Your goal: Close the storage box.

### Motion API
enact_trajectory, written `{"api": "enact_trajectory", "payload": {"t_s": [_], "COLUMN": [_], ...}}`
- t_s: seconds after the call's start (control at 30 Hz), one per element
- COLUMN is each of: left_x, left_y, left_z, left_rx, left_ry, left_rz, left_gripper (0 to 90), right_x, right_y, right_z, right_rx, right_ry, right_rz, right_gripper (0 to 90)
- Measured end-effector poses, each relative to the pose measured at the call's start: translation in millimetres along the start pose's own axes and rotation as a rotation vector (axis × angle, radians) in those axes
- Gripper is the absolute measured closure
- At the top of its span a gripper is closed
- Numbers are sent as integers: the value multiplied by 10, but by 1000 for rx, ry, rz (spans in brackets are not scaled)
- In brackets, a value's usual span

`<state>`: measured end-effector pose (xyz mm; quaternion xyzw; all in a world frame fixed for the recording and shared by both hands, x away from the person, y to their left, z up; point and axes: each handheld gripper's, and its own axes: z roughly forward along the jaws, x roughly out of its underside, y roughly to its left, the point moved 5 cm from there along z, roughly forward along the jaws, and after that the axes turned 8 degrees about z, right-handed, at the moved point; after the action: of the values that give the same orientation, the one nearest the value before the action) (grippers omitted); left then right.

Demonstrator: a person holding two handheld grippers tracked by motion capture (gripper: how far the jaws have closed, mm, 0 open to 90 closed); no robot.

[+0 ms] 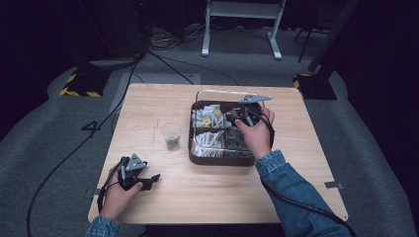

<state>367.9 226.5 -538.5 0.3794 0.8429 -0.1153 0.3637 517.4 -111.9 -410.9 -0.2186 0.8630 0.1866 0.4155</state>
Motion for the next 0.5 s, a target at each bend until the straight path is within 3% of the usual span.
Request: {"api": "enact_trajectory", "payload": {"t_s": [0.5], "left_x": [0], "left_y": [0], "left_z": [0], "left_rx": [0], "left_ry": [0], "left_rz": [-1], "left_gripper": [284], "right_x": [121], "right_y": [2], "right_z": [285], "right_rx": [41], "right_ry": [41], "right_rz": [-29], "right_gripper": [591]}}
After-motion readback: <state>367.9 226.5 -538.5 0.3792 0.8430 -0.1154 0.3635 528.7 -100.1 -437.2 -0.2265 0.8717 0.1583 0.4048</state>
